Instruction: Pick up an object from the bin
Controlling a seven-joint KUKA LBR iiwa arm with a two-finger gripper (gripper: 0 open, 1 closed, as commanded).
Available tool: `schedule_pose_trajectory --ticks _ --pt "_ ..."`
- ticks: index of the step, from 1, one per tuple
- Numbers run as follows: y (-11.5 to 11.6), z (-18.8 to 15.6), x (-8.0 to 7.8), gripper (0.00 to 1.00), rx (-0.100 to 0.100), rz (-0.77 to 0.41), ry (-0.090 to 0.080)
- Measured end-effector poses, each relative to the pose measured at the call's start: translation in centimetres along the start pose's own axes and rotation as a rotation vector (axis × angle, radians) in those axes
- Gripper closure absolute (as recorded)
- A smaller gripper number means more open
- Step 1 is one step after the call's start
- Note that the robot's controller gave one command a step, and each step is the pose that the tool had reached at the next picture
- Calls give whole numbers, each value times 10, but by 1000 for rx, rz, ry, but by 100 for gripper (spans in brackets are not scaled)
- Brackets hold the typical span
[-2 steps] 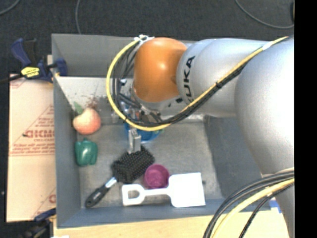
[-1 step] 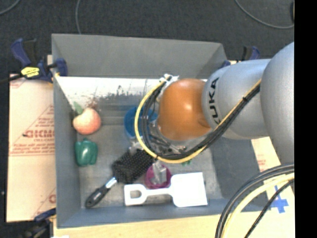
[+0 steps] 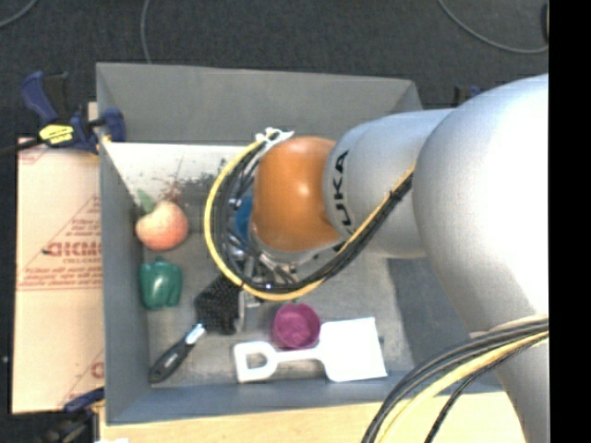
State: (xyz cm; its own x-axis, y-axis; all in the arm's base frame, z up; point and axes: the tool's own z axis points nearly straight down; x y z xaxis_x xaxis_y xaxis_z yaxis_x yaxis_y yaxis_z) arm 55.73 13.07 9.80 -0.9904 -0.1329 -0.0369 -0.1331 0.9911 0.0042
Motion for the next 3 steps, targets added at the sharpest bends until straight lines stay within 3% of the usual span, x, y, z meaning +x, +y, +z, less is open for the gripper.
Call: schedule_pose_trajectory --ticks 1,3 --pt "-22 23 16 100 -2 -282 -1" --pt "-16 25 7 100 -2 -220 2"
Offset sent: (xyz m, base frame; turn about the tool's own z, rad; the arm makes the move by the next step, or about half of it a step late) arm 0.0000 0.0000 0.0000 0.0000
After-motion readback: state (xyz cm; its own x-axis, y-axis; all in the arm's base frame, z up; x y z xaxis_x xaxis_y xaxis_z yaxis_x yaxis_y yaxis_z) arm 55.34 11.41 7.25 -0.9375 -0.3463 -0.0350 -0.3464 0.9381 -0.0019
